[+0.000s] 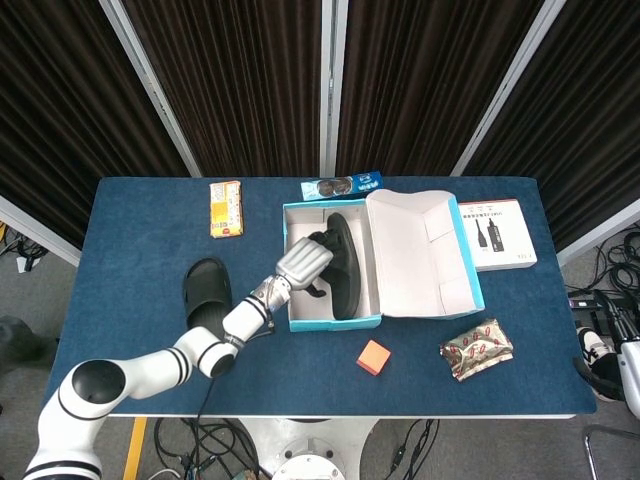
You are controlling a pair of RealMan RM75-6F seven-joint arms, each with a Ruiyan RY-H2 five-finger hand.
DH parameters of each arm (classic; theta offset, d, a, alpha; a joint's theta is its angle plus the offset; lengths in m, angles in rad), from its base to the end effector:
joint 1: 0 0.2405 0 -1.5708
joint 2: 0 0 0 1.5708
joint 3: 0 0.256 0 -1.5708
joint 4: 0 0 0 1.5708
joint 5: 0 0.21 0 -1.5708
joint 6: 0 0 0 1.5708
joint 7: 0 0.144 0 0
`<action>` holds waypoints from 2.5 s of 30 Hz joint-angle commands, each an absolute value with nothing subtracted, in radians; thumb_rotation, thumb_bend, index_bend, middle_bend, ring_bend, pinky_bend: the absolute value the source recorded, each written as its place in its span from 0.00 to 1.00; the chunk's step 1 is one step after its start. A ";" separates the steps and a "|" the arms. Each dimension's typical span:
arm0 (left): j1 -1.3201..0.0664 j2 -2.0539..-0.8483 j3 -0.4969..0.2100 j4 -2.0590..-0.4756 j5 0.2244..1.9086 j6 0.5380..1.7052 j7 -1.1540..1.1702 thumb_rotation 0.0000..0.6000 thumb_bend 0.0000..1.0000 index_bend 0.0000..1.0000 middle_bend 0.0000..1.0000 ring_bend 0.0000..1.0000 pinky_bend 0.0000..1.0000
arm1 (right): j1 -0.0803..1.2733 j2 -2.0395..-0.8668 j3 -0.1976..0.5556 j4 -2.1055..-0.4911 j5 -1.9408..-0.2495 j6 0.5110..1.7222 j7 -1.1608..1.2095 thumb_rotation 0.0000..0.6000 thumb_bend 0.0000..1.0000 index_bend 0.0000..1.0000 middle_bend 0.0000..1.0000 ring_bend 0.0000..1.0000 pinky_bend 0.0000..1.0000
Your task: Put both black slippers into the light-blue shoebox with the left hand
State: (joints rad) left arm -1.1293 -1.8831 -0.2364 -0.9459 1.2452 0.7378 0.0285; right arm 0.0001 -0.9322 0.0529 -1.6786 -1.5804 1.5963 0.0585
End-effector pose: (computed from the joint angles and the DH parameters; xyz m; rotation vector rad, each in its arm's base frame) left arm -0.0308 0.4047 -0.1031 -2.1173 -0.8450 -1.0750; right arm -0.3041 -0.1546 0.2208 1.3719 -0.7891 0.9134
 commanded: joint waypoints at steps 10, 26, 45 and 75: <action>-1.103 -1.825 -0.289 -1.053 1.168 0.778 0.124 1.00 0.10 0.23 0.16 0.05 0.20 | -0.001 -0.934 0.053 -1.672 -1.580 1.597 0.070 1.00 0.10 0.06 0.18 0.00 0.06; -0.926 -1.464 -0.344 -1.463 0.920 0.875 0.216 1.00 0.10 0.20 0.14 0.29 0.39 | 0.005 -0.931 0.057 -1.660 -1.586 1.597 0.086 1.00 0.10 0.06 0.18 0.00 0.06; -0.887 -1.294 -0.108 -1.605 0.552 0.723 0.318 1.00 0.05 0.07 0.09 0.64 0.66 | 0.025 -0.944 0.052 -1.653 -1.606 1.578 0.093 1.00 0.10 0.06 0.18 0.00 0.06; -0.942 -1.457 -0.042 -1.465 0.270 0.887 0.454 1.00 0.00 0.60 0.60 0.90 0.85 | 0.023 -0.953 0.045 -1.638 -1.606 1.583 0.109 1.00 0.10 0.06 0.18 0.00 0.06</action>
State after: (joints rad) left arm -0.9594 -1.4402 -0.0305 -1.4821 0.2453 0.8644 0.4727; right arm 0.0235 -0.9526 0.0451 -1.6380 -1.6060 1.5830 0.1087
